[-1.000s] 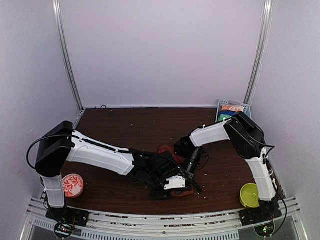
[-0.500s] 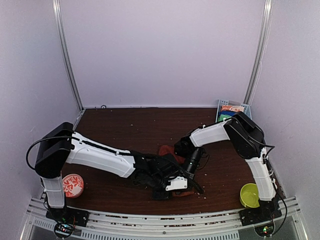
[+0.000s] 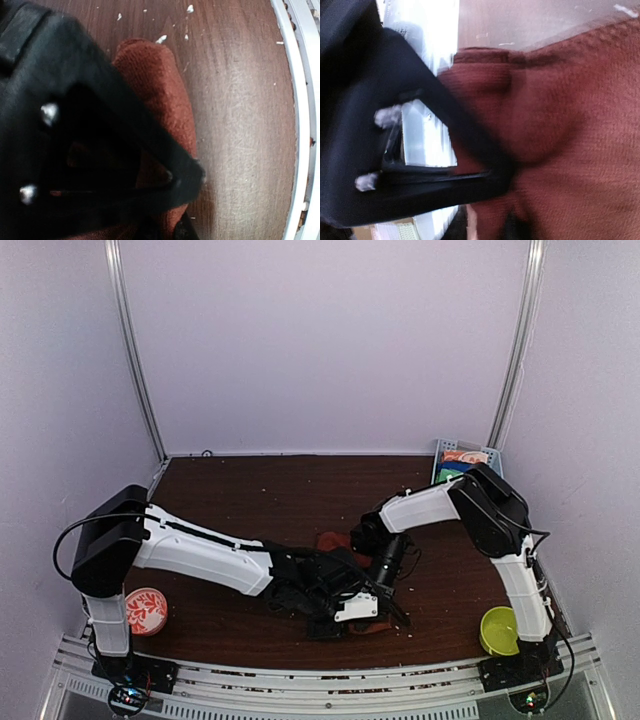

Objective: Roll the towels
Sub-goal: Roll the towel at the center of the board.

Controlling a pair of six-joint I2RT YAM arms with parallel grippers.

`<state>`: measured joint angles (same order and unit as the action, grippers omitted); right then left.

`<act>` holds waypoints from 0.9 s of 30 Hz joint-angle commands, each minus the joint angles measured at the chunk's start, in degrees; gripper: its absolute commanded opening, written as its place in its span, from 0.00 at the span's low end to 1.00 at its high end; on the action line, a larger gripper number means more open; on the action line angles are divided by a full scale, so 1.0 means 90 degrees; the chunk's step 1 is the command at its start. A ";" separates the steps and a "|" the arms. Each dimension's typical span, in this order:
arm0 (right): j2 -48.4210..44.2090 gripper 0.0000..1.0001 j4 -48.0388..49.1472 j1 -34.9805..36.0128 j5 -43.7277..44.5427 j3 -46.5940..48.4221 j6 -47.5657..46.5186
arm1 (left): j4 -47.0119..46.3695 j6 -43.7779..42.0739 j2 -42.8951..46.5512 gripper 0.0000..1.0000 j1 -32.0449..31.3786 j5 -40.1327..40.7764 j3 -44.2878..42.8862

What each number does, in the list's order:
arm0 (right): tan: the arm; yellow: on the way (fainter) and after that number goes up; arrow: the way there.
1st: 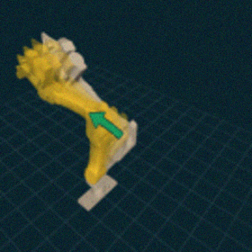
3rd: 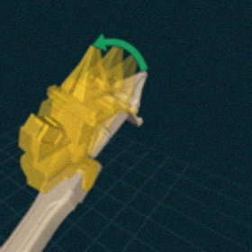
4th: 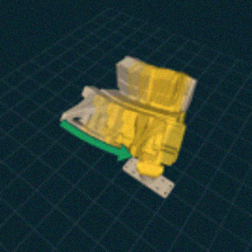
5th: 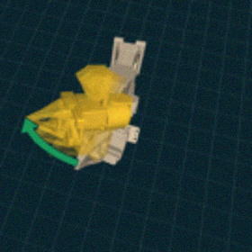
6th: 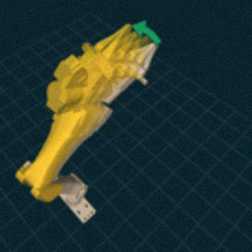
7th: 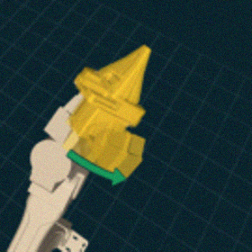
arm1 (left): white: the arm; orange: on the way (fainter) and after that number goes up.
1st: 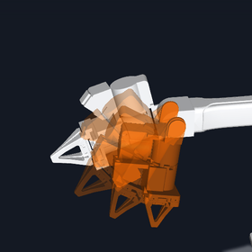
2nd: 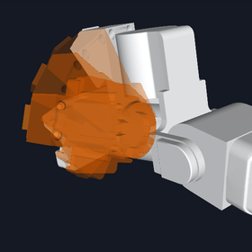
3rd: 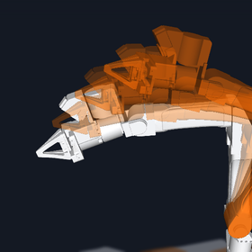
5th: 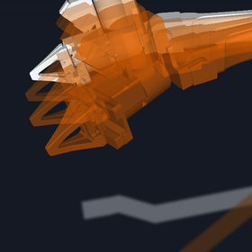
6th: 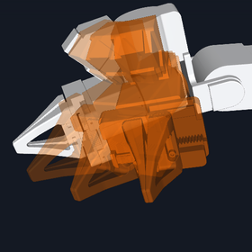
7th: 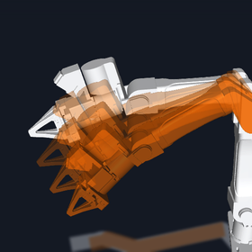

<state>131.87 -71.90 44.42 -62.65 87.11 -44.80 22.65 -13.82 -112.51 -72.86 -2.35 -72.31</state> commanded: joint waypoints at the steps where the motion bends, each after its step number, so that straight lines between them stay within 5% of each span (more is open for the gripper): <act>1: -0.0618 0.33 -0.0651 -0.0244 0.0425 0.0013 -0.1082 | 0.0146 0.0112 -0.0210 0.00 -0.0031 -0.0461 -0.0157; 6: -0.0951 0.28 -0.0372 -0.0832 0.0632 0.0353 -0.0420 | 0.0419 0.0137 -0.0341 0.00 0.0039 -0.1076 -0.0300; 13: -0.1190 0.17 0.2195 -0.0950 0.2566 -0.0289 0.1908 | 0.0421 0.0356 -0.0430 0.00 0.0390 -0.1878 -0.0377; 21: -0.0805 0.18 0.2348 -0.0913 0.3058 0.0498 0.2294 | 0.0125 0.0720 -0.0926 0.00 0.1219 -0.4291 -0.0217; 27: -0.2154 0.25 0.2227 -0.1486 0.3350 0.0690 0.2401 | 0.0591 0.0983 -0.1592 0.00 0.1623 -0.5395 -0.0734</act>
<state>121.80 -53.32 35.40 -36.82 91.20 -25.21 23.64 -7.73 -121.62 -59.86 -41.69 -77.21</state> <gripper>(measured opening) 0.242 0.054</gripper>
